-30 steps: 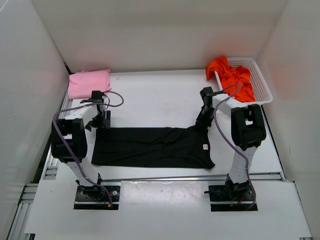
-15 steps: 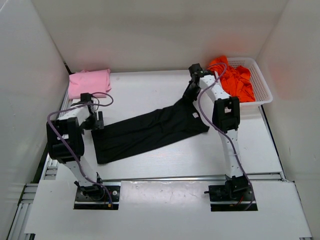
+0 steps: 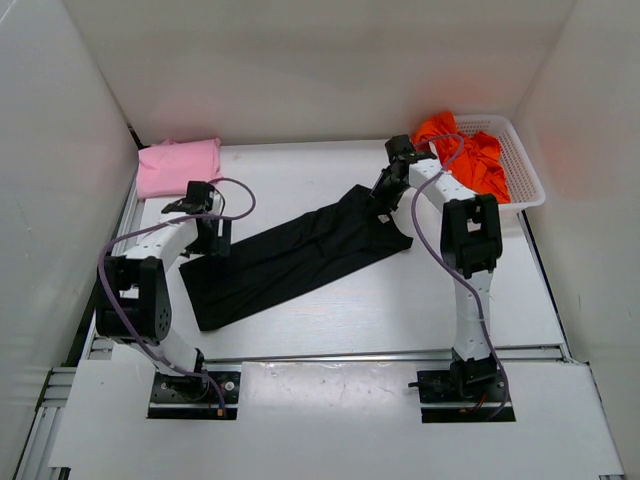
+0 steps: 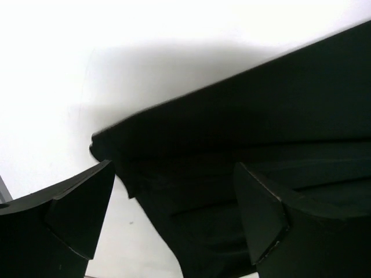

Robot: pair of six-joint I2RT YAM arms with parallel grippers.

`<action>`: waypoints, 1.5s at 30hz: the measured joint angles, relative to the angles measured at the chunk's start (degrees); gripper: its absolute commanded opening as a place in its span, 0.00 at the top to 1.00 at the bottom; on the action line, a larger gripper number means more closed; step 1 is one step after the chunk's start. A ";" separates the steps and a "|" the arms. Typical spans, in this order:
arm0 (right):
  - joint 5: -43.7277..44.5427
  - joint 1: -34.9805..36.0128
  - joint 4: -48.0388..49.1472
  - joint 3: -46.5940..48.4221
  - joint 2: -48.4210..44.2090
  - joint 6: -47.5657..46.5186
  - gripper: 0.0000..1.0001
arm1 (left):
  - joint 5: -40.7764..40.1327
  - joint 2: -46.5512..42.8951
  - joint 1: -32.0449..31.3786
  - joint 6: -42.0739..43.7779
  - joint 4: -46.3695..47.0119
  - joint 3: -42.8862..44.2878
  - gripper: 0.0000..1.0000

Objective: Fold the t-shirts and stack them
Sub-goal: Rotate the tshirt 90 degrees

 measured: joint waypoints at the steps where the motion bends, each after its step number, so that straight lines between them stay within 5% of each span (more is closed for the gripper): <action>1: 0.02 0.00 0.17 -1.60 -1.60 -0.20 0.65 | 0.61 0.22 -0.74 -0.04 -0.20 1.27 0.09; 7: 1.31 -0.15 0.81 -10.62 -10.25 -0.81 0.65 | 6.84 6.01 -4.52 -0.02 0.42 8.02 0.16; 17: 2.71 -0.44 0.76 -19.28 -11.96 -1.22 0.66 | 10.19 14.25 -11.37 -0.02 -0.85 9.92 0.29; 45: 2.95 -0.52 1.99 -23.37 -14.51 -1.68 0.66 | 5.73 4.92 -15.67 -0.04 -4.04 -0.63 0.27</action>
